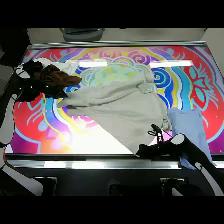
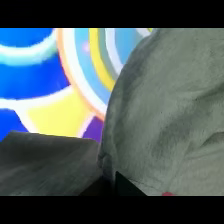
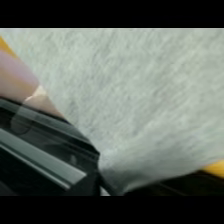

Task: Fold the shirts.

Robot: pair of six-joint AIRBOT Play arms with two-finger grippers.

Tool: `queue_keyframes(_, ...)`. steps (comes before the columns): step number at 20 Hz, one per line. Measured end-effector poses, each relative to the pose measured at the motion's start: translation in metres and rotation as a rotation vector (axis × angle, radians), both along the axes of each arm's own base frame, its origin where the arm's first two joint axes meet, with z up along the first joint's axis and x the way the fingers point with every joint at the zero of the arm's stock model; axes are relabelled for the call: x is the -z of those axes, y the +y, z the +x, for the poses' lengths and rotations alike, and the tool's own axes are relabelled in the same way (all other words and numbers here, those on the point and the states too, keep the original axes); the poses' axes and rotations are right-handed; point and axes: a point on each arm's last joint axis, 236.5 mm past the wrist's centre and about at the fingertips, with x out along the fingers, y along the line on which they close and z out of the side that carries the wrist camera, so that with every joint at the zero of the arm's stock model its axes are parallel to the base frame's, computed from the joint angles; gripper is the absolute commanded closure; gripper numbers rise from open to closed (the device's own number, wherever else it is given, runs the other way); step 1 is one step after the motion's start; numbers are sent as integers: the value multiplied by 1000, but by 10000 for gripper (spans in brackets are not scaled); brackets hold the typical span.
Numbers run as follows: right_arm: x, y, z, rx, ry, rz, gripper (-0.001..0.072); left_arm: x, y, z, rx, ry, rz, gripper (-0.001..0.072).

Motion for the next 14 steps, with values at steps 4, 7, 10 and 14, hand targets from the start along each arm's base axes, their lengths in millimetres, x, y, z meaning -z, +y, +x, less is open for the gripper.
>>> queue_keyframes(4,-9,-7,44,-5,-176,-69,668,-9,3,1,2,-20,3,684)
queue_keyframes(7,-69,-16,89,-148,-392,-151,668,-55,5,10,-3,-130,5,685)
queue_keyframes(10,-199,-55,160,-220,-763,-394,668,-176,4,24,-57,-422,-27,684)
queue_keyframes(14,-450,-126,183,-56,-1291,-772,668,-409,8,-30,-214,-977,-49,685)
